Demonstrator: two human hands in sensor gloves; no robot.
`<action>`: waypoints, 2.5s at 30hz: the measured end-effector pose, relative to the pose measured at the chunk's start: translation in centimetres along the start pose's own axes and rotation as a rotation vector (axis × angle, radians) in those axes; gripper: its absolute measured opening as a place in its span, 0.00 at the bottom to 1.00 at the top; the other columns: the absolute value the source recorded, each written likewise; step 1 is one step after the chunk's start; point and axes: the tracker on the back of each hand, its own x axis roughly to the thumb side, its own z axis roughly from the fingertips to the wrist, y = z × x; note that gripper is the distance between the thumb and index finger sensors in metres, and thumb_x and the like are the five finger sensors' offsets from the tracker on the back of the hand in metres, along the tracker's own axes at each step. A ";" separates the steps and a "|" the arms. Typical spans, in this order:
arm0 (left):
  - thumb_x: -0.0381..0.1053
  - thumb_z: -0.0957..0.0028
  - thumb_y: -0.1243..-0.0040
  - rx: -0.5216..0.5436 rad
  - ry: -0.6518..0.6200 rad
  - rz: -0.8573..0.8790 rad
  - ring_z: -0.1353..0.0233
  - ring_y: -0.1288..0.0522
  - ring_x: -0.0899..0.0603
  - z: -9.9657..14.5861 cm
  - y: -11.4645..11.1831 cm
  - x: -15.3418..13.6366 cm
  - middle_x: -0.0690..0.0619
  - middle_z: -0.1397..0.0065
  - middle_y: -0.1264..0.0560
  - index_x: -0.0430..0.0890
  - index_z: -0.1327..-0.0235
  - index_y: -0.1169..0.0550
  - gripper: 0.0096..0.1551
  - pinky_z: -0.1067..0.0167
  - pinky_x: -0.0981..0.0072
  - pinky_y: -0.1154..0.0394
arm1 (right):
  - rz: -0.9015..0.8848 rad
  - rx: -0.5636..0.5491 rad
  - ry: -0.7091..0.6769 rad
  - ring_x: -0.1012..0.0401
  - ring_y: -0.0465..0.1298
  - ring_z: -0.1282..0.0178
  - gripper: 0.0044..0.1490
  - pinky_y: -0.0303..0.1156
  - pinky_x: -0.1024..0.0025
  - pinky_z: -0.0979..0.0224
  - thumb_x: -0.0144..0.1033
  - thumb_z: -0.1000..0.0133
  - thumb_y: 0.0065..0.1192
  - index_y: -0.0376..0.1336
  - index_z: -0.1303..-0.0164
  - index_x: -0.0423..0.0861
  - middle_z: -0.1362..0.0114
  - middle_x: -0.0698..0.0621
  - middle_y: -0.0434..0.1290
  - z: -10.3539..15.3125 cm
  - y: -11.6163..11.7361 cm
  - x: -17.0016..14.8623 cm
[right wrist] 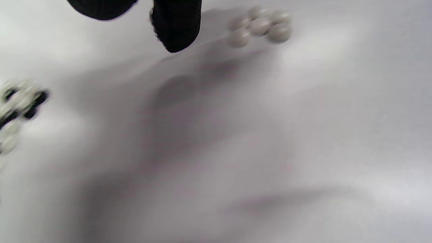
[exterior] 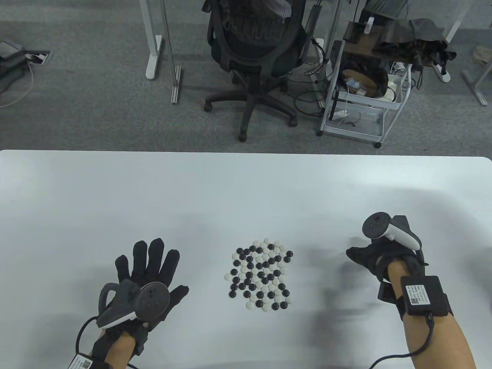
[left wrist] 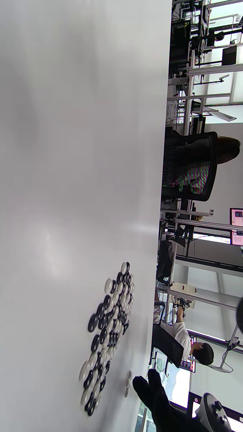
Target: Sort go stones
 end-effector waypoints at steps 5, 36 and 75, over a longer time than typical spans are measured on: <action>0.64 0.33 0.67 -0.010 0.002 -0.004 0.22 0.72 0.17 -0.1 0.0 0.0 0.24 0.12 0.69 0.39 0.10 0.56 0.47 0.38 0.09 0.68 | 0.169 0.118 -0.180 0.32 0.21 0.26 0.38 0.27 0.19 0.35 0.55 0.39 0.41 0.60 0.20 0.50 0.17 0.35 0.26 1.5 3.1 5.6; 0.64 0.33 0.67 -0.006 -0.001 -0.006 0.22 0.72 0.17 0.0 0.1 0.1 0.24 0.12 0.69 0.39 0.10 0.56 0.46 0.38 0.09 0.68 | 0.212 0.068 0.041 0.33 0.19 0.27 0.38 0.24 0.19 0.35 0.55 0.39 0.41 0.48 0.17 0.55 0.19 0.35 0.22 2.4 4.6 -2.9; 0.64 0.33 0.67 0.009 0.001 0.018 0.22 0.72 0.17 0.3 0.5 -0.1 0.24 0.12 0.69 0.39 0.10 0.56 0.47 0.38 0.09 0.68 | -0.013 0.099 -0.259 0.33 0.19 0.27 0.39 0.25 0.19 0.35 0.56 0.39 0.38 0.54 0.17 0.52 0.17 0.35 0.24 -6.4 0.3 16.4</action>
